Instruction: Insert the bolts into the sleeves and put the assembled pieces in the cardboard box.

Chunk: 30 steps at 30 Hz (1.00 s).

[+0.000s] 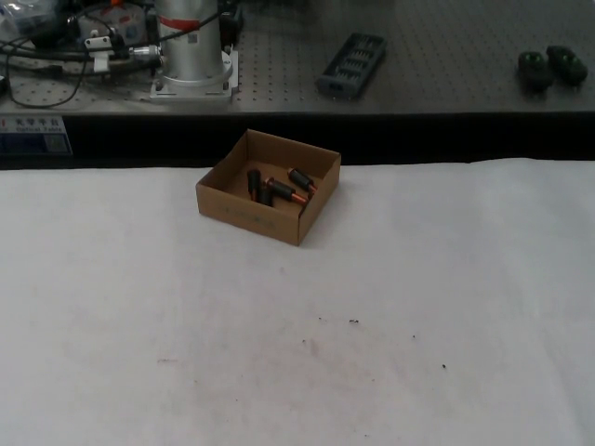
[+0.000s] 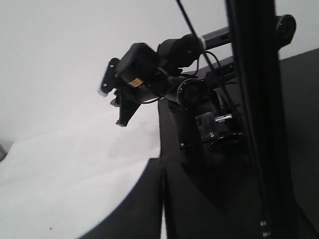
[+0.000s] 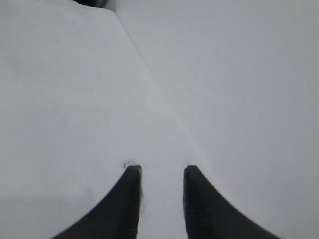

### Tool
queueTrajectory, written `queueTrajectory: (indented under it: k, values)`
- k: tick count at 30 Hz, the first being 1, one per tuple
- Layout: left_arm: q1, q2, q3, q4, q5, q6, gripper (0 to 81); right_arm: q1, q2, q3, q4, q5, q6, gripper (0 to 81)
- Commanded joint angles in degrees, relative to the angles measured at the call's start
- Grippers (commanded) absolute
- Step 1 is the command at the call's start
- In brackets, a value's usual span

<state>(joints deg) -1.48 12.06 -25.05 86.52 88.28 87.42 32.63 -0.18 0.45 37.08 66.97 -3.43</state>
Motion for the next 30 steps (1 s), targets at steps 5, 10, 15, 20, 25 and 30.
queueTrajectory:
  k: [5,10,15,20,25,30]
  values:
    - [-3.7,-9.3,-0.5,0.1,0.7,-0.3,0.6,-11.2,0.2,-0.4,-0.2,-0.2,-0.3,22.9]
    - [-4.5,-12.1,-0.5,0.1,0.7,-0.3,0.6,-17.5,0.2,-0.4,-0.2,-0.2,-0.3,22.9]
    - [-4.5,-12.1,0.1,0.4,0.7,-0.3,0.6,-19.9,0.2,-0.4,-0.2,-0.2,-0.3,22.9]
    - [-4.5,-12.1,0.5,0.4,0.7,-0.3,0.6,-19.9,0.2,-0.4,-0.2,-0.2,-0.3,22.9]
    - [-4.5,-12.1,0.5,0.4,0.7,-0.3,0.6,-19.9,0.2,-0.4,-0.2,-0.2,-0.3,22.9]
    - [-4.5,-12.1,0.5,-1.6,0.7,0.2,0.6,-19.9,0.2,-0.4,-0.2,-0.2,-0.3,22.9]
